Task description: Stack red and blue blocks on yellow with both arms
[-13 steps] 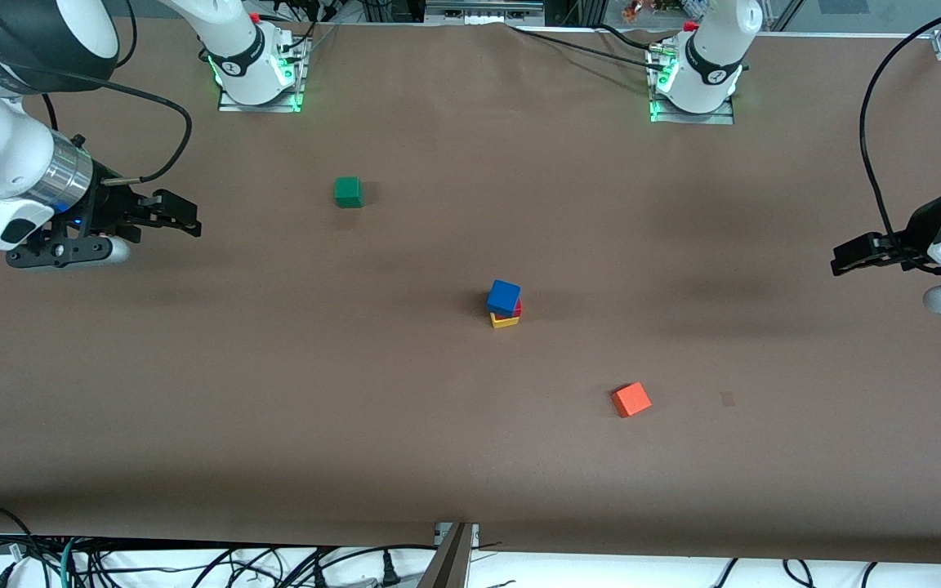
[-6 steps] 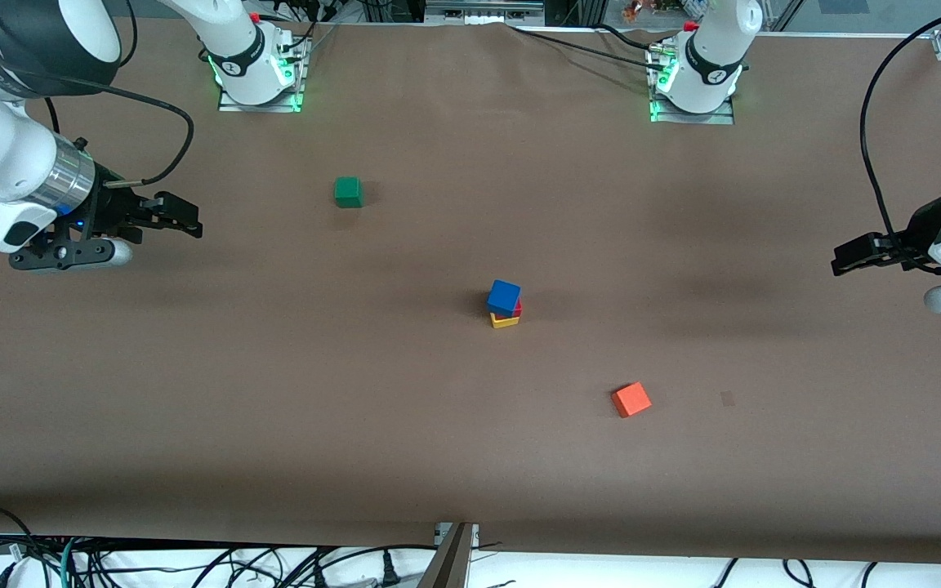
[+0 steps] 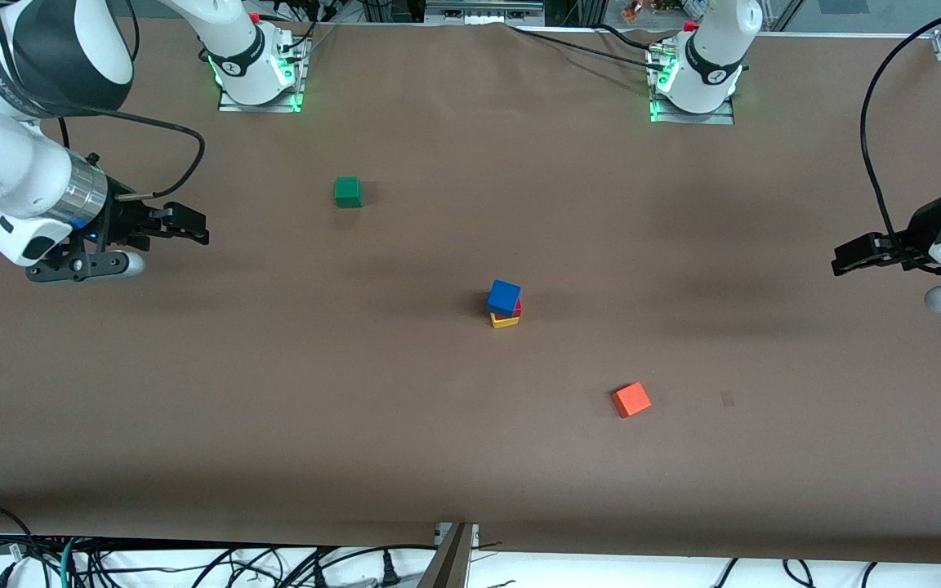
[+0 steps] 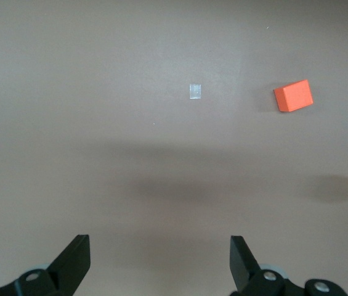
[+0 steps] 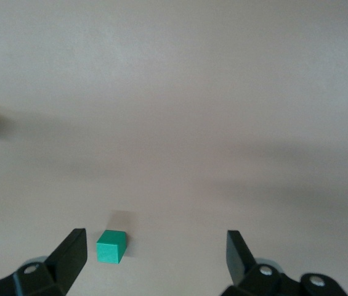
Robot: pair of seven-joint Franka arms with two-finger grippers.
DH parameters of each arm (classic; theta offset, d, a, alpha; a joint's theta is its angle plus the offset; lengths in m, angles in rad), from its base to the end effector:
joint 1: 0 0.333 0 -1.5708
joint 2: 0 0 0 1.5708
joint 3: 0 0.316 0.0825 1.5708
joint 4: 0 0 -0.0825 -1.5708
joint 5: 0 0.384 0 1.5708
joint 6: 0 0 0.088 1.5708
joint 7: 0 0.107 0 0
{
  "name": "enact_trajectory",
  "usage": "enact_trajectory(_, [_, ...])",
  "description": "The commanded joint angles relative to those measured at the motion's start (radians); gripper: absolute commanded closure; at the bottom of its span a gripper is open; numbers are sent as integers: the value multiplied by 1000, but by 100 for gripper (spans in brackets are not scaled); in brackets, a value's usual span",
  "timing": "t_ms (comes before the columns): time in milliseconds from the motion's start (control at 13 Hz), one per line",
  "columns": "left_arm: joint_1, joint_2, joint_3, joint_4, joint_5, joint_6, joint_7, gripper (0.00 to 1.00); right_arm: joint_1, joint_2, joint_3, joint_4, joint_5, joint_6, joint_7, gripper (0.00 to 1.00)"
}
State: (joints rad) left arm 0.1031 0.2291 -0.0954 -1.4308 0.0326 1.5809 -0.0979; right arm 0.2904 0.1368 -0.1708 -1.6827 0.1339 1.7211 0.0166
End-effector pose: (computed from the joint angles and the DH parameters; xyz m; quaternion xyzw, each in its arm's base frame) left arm 0.6209 0.0146 0.5570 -0.9978 -0.0528 0.0387 0.0072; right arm 0.5879 0.0881 0.5067 -0.9966 -0.0384 0.0515 0.0506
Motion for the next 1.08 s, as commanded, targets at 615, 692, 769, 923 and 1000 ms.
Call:
enact_trajectory(615, [9,4,-3,15,-26,-1,18,0,18,-34,8,37,-68,-20,20,0])
enact_trajectory(692, [10,4,-3,15,-26,-2,18,0,18,-36,8,37,-68,-20,20,0])
enact_trajectory(769, [10,4,-3,15,-26,-2,18,0,18,-36,8,37,-68,-21,20,0])
enact_trajectory(923, [10,4,-3,15,-26,-2,18,0,18,-37,8,37,-68,-21,20,0])
enact_trajectory(1000, [10,4,-3,15,-26,-2,18,0,18,-37,8,37,-68,-21,19,0])
